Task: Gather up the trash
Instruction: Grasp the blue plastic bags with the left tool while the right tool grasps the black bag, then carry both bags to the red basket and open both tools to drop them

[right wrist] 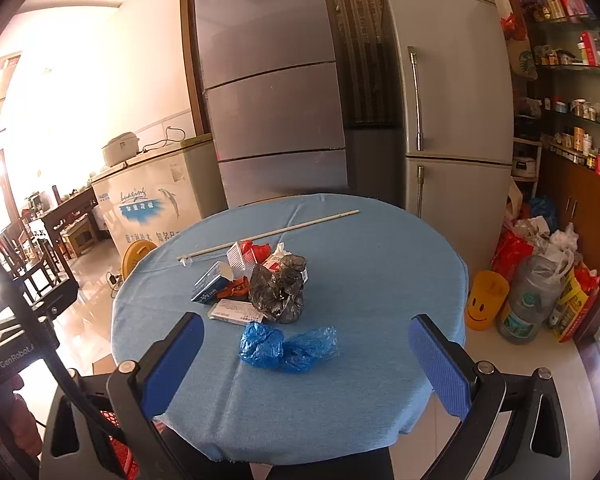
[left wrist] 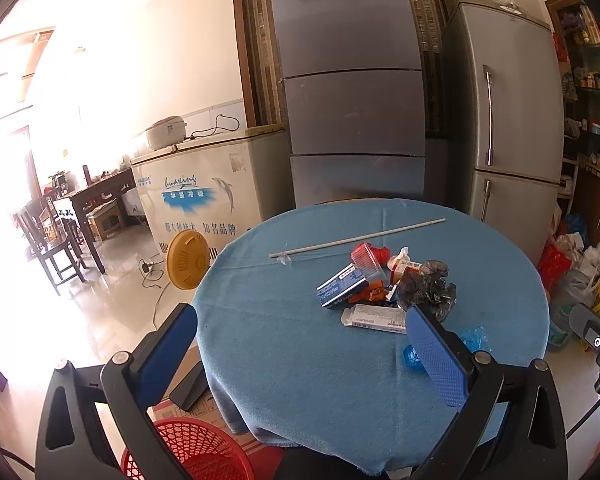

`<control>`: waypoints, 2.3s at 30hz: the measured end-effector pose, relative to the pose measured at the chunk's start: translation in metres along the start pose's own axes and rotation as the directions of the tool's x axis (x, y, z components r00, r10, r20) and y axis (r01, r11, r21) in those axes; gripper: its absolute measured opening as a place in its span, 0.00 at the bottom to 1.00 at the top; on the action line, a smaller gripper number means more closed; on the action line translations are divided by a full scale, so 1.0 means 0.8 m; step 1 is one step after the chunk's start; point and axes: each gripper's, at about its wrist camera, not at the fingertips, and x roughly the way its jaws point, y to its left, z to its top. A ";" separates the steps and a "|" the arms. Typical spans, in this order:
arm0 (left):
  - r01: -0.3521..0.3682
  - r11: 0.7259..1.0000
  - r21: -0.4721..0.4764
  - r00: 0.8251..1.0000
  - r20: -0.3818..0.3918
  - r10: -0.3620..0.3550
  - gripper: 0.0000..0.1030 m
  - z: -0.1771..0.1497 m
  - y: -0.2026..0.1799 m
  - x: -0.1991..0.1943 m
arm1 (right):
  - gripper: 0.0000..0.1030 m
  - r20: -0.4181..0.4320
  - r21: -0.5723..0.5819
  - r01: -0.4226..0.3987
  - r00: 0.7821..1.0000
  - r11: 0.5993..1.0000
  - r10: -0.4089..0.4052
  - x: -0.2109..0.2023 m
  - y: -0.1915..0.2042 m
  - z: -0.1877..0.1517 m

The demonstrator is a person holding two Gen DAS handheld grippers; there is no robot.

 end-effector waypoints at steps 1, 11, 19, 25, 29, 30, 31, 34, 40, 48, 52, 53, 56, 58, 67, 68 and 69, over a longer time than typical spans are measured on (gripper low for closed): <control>-0.001 1.000 0.001 1.000 0.001 0.001 1.00 0.000 0.000 0.000 | 1.00 0.000 0.000 0.001 1.000 1.000 -0.001 0.000 0.001 0.000; -0.001 1.000 0.011 1.000 -0.016 0.001 1.00 -0.004 0.002 0.008 | 1.00 -0.002 0.005 0.007 1.000 1.000 -0.007 0.003 -0.002 0.002; 0.002 0.999 0.035 1.000 -0.029 -0.001 1.00 0.000 -0.002 0.025 | 1.00 -0.001 0.019 0.024 1.000 1.000 -0.024 0.020 -0.012 0.020; 0.139 0.990 0.008 0.984 -0.117 -0.137 1.00 -0.001 -0.015 0.080 | 1.00 -0.020 0.047 0.024 1.000 0.999 -0.023 0.045 -0.029 0.043; 0.244 0.970 -0.025 0.944 -0.224 -0.243 1.00 -0.011 -0.037 0.132 | 1.00 -0.041 0.085 0.049 0.998 0.995 -0.046 0.066 -0.055 0.050; 0.280 0.959 -0.047 0.922 -0.266 -0.282 1.00 -0.016 -0.044 0.150 | 1.00 -0.051 0.097 0.046 0.998 0.994 -0.042 0.072 -0.061 0.050; 0.302 0.951 -0.062 0.907 -0.289 -0.306 1.00 -0.019 -0.051 0.161 | 1.00 -0.065 0.114 0.042 0.997 0.993 -0.034 0.080 -0.068 0.050; 0.358 0.927 -0.110 0.856 -0.357 -0.373 1.00 -0.030 -0.074 0.196 | 1.00 -0.102 0.161 0.033 0.995 0.986 -0.016 0.106 -0.088 0.050; 0.448 0.870 -0.204 0.743 -0.456 -0.490 1.00 -0.053 -0.131 0.263 | 1.00 -0.163 0.209 0.000 0.986 0.978 0.035 0.156 -0.117 0.045; 0.501 0.813 -0.297 0.617 -0.535 -0.576 0.65 -0.084 -0.157 0.307 | 1.00 -0.250 0.296 -0.219 0.922 0.929 0.297 0.244 -0.129 0.041; 0.509 0.806 -0.303 0.627 -0.510 -0.588 0.60 -0.083 -0.143 0.306 | 0.99 -0.338 0.362 -0.291 0.845 0.886 0.416 0.317 -0.109 0.035; 0.507 0.806 -0.305 0.631 -0.506 -0.588 0.59 -0.083 -0.137 0.305 | 0.97 -0.356 0.362 -0.307 0.827 0.880 0.435 0.334 -0.099 0.034; 0.489 0.807 -0.330 0.641 -0.492 -0.589 0.58 -0.084 -0.112 0.298 | 0.90 -0.397 0.351 -0.337 0.791 0.874 0.465 0.374 -0.072 0.030; 0.478 0.810 -0.340 0.654 -0.478 -0.586 0.58 -0.084 -0.094 0.291 | 0.89 -0.429 0.338 -0.329 0.780 0.882 0.455 0.405 -0.055 0.026; 0.390 0.860 -0.328 0.757 -0.418 -0.503 0.58 -0.062 -0.009 0.246 | 0.42 -0.521 0.263 -0.250 0.776 0.932 0.356 0.469 -0.009 0.009; 0.378 0.865 -0.330 0.768 -0.410 -0.492 0.58 -0.061 0.003 0.238 | 0.40 -0.531 0.256 -0.244 0.773 0.935 0.347 0.471 -0.005 0.007; 0.362 0.871 -0.333 0.778 -0.406 -0.479 0.58 -0.062 0.013 0.231 | 0.40 -0.526 0.253 -0.239 0.779 0.937 0.341 0.469 -0.003 0.006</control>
